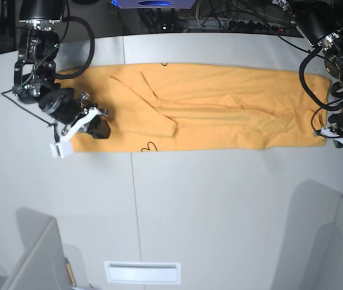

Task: Fold the T-shirt properly
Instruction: 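Press and adjust the folded strip's ends with both grippers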

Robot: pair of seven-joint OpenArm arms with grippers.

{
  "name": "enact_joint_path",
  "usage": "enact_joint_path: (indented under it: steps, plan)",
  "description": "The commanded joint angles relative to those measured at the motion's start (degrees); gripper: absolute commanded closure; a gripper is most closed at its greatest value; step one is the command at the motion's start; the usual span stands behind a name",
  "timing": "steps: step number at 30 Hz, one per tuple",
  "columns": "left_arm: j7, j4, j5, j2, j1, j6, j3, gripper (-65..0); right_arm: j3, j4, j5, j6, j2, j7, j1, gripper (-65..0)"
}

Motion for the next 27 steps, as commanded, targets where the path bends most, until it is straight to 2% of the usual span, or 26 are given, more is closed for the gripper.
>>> enact_joint_path:
  steps: [1,6,11,14,16,17,21,24,25,26,27]
  plan:
    - [0.51,2.79,-0.18,-0.94,-0.18,-1.75,-1.18,0.0,-0.03,2.86,1.20,0.88,-1.03,0.67,-0.79,0.0]
    - [2.35,5.34,-0.10,-4.10,3.51,-11.51,-8.30,0.0,0.23,6.37,1.20,1.15,-2.43,1.46,-5.80,0.0]
    - [2.18,5.25,-0.10,-7.00,7.91,-19.95,-13.05,0.0,-0.21,8.39,1.20,1.15,-3.05,6.03,-11.69,0.0]
    - [2.18,4.64,-0.10,-7.00,7.91,-23.73,-15.77,0.0,-0.21,8.31,1.11,1.15,-3.31,7.18,-13.80,0.0]
    - [2.18,3.76,-0.10,-6.91,7.82,-23.95,-16.83,0.0,-0.21,8.31,1.11,1.15,-3.31,7.26,-14.94,0.0]
    - [2.18,3.41,-0.10,-6.91,7.56,-23.95,-16.74,-2.3,-0.21,8.31,1.11,1.15,-3.31,7.26,-15.21,0.0]
    - [2.18,1.03,-0.10,-6.83,7.12,-23.95,-16.74,-35.4,-0.21,8.31,1.11,1.15,-3.05,7.26,-16.26,0.0]
    - [2.18,-1.25,-1.50,-6.74,5.80,-23.95,-15.33,-56.4,-0.21,8.31,0.93,1.15,-2.87,7.18,-16.70,0.0]
    - [2.18,-2.48,-2.91,-6.74,5.53,-23.95,-14.37,-62.0,-0.21,8.31,0.93,1.15,-2.87,7.18,-16.70,0.0]
    - [2.18,-3.63,-4.14,-6.74,5.45,-23.95,-13.57,-65.0,-0.21,8.31,0.93,1.15,-2.87,7.18,-16.79,0.0]
    - [2.18,-4.77,-5.72,-6.74,5.18,-23.95,-13.05,-65.0,-0.21,8.31,0.93,1.15,-2.87,7.18,-16.79,0.0]
